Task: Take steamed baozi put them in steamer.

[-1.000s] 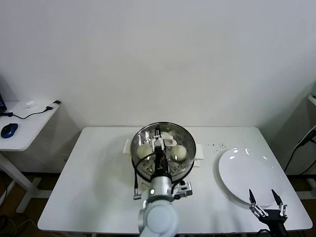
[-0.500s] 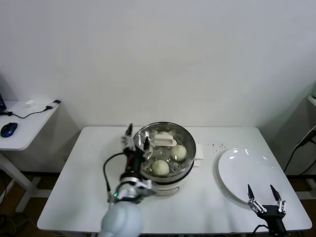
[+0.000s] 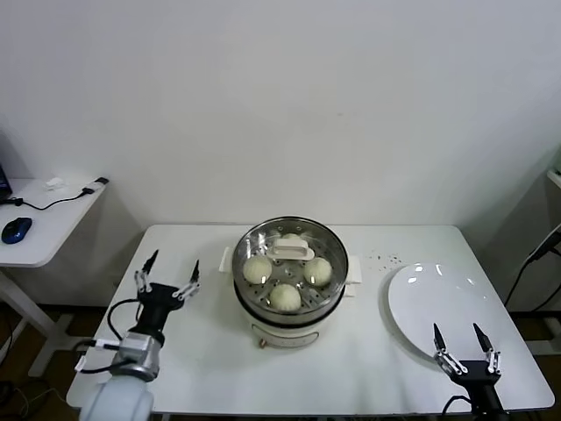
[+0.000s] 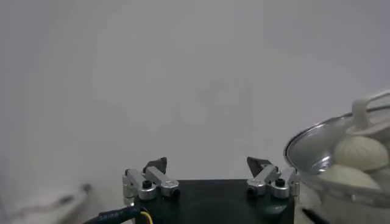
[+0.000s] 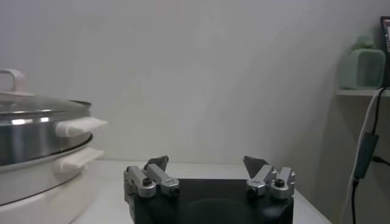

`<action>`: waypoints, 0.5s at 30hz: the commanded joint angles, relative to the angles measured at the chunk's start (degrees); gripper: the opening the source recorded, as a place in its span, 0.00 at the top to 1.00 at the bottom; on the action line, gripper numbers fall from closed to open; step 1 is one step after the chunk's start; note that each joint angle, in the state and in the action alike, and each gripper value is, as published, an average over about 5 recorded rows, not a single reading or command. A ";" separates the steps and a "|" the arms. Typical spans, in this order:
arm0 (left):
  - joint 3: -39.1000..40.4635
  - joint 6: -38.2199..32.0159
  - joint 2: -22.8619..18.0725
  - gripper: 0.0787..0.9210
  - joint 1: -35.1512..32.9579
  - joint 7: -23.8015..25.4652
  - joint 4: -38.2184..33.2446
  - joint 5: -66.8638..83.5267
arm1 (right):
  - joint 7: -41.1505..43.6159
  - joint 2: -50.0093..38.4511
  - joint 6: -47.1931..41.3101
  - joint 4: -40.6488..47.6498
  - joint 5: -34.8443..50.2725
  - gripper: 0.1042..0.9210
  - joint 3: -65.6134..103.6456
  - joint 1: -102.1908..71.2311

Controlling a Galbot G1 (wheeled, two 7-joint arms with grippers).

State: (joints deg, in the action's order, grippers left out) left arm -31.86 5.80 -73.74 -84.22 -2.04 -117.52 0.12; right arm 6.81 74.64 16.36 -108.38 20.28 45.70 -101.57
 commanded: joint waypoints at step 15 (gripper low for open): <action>-5.71 -18.15 1.18 0.12 -7.24 5.39 13.03 22.98 | 0.02 -0.18 -0.82 1.49 0.44 0.12 -0.43 0.81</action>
State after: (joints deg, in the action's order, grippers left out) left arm -36.14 -7.69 -72.56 -89.63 2.13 -107.25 18.34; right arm 6.86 74.49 15.77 -107.09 20.76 45.36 -100.84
